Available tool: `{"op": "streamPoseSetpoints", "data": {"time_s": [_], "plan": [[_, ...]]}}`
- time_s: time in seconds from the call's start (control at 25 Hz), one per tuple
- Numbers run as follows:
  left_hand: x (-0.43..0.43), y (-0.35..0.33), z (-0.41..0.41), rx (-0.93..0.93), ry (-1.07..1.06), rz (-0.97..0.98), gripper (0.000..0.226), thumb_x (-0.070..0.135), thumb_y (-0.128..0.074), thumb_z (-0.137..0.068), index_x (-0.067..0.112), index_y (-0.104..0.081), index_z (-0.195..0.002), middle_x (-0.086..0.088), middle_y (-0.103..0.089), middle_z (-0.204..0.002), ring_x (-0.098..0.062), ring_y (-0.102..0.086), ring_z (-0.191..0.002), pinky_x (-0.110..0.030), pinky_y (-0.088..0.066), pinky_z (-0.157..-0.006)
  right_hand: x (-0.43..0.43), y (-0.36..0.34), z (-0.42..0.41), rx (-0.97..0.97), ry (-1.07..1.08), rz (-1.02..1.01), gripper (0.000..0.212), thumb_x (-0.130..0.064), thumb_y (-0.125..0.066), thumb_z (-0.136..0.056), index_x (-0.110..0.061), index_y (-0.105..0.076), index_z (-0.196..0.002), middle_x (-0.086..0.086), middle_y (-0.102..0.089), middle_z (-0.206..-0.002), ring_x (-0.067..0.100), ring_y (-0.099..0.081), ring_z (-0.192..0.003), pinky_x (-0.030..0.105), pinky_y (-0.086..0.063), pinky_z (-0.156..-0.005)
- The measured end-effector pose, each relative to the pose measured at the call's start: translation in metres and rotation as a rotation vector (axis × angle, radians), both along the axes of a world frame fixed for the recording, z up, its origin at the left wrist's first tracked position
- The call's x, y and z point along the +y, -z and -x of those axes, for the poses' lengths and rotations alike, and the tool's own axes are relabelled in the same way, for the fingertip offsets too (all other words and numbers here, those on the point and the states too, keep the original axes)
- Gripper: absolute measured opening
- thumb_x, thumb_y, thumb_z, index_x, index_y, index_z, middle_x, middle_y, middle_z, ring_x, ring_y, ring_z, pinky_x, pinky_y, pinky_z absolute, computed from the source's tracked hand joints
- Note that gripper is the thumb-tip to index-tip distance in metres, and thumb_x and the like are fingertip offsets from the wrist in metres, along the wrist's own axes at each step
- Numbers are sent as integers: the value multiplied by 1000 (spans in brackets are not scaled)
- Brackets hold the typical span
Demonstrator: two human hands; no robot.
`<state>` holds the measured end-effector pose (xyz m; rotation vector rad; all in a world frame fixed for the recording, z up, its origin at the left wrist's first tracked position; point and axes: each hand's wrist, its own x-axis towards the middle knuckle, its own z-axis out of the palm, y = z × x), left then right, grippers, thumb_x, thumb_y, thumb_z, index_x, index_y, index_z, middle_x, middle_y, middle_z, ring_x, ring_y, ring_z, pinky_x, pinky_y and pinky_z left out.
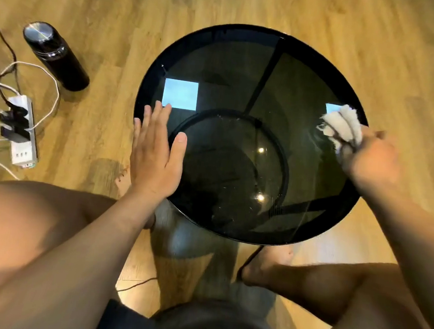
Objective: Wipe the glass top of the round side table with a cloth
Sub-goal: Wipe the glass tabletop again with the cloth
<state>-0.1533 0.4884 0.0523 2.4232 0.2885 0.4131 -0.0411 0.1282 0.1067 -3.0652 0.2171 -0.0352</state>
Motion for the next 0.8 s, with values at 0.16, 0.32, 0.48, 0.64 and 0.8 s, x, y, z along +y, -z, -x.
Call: {"op": "streamPoseSetpoints", "data": {"time_s": [0.16,0.32,0.48,0.64,0.8], "plan": [[-2,-1,0,-8,-27,27,60,45,-25,-101,18,-22,-154,-5,-21,-164,-18,-9,-153,-36,-2,-124,48,1,7,-50,182,-98,35,-28,-54,-89,0,-58,-109,30,-58,-112,49,-57,-99,45,-47,-80],[0,-11,2,-75,-35,316,62,43,-30,-98,15,-24,-153,-2,-20,-163,-14,-10,-151,-46,-11,-123,201,11,94,-89,-313,-195,31,-25,-63,-81,-12,-61,-109,14,-60,-100,36,-62,-83,37,-46,-65],[13,-20,-7,-152,-91,458,58,41,-30,-98,14,-32,-150,-11,-32,-159,-25,-24,-150,-50,-21,-120,242,9,108,-81,-752,-299,43,-23,-74,-73,-17,-65,-115,10,-62,-96,30,-61,-81,37,-49,-65],[6,-14,-11,-31,-75,319,58,44,-28,-98,22,-29,-152,-2,-28,-162,-18,-15,-152,-41,-10,-124,105,11,24,-70,-352,-84,38,-30,-59,-86,-27,-56,-124,11,-56,-110,34,-58,-97,38,-47,-69],[5,-5,-9,-51,-72,221,60,50,-31,-97,25,-29,-151,-1,-27,-162,2,-8,-145,-17,-2,-117,25,2,-34,-37,262,-177,35,-28,-51,-87,-2,-61,-107,29,-64,-109,47,-61,-100,46,-49,-81]]}}
